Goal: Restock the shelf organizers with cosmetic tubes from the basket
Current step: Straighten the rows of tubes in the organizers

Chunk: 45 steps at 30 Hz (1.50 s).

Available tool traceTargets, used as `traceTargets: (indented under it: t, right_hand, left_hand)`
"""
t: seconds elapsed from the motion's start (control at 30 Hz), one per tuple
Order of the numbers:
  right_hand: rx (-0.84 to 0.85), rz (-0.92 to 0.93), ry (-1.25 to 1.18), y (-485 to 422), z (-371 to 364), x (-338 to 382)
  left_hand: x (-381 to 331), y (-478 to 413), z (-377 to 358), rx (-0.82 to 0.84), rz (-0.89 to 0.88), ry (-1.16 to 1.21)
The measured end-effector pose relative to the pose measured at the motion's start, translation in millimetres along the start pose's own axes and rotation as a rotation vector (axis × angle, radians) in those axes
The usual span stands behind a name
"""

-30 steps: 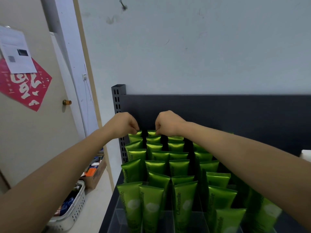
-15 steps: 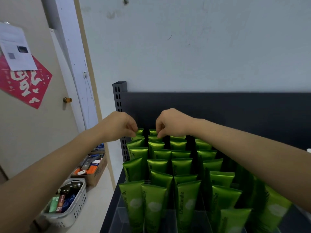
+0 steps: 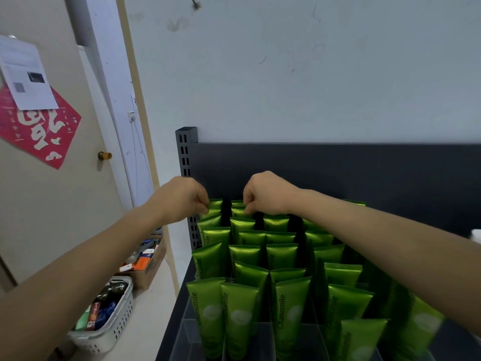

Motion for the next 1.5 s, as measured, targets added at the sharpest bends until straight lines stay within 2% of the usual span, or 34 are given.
traceTargets:
  t: [0.2, 0.37, 0.43, 0.6, 0.7, 0.87, 1.0, 1.1, 1.23, 1.5]
  right_hand:
    - [-0.1, 0.055, -0.036, 15.3, 26.9, 19.1]
    - [0.1, 0.098, 0.074, 18.5, 5.6, 40.6]
    - [0.098, 0.1, 0.107, 16.2, -2.0, 41.7]
    - [0.012, 0.079, 0.09, 16.3, 1.8, 39.6]
    - [0.016, 0.086, 0.071, 17.6, 1.7, 40.0]
    - [-0.036, 0.091, 0.008, 23.9, 17.6, 43.2]
    - [-0.094, 0.113, -0.003, 34.6, 28.8, 48.4]
    - [-0.017, 0.129, 0.01, 42.5, 24.4, 52.7]
    - [0.074, 0.132, 0.024, 49.9, 13.8, 50.7]
    - [0.046, 0.134, 0.026, 52.6, 3.6, 44.6]
  left_hand:
    - [-4.7, 18.5, 25.0, -0.122, -0.001, 0.089]
    - [-17.1, 33.2, 5.6, 0.065, -0.02, 0.003]
    - [-17.8, 34.2, 0.0, 0.079, -0.025, -0.015]
    - [-16.0, 37.4, 8.0, 0.015, -0.042, 0.019]
    - [-16.2, 40.7, 11.4, -0.003, -0.04, 0.022]
    - [-27.3, 50.8, 33.5, -0.123, -0.105, 0.07]
    - [-38.9, 55.0, 19.2, 0.0, -0.149, -0.004]
    - [-36.4, 53.3, 5.1, 0.053, -0.143, -0.066]
    - [-29.9, 51.3, 5.4, 0.044, -0.127, -0.069]
    - [-33.2, 51.3, 6.3, 0.013, -0.101, -0.121]
Point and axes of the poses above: each hand's wrist, its own y-axis away from the middle knuckle, its own z-axis out of the back of the hand, x = y × z, the point moved 8 cm from there along -y, towards the middle knuckle, and after that the axes turned 9 degrees about z, right-handed, at the moved point
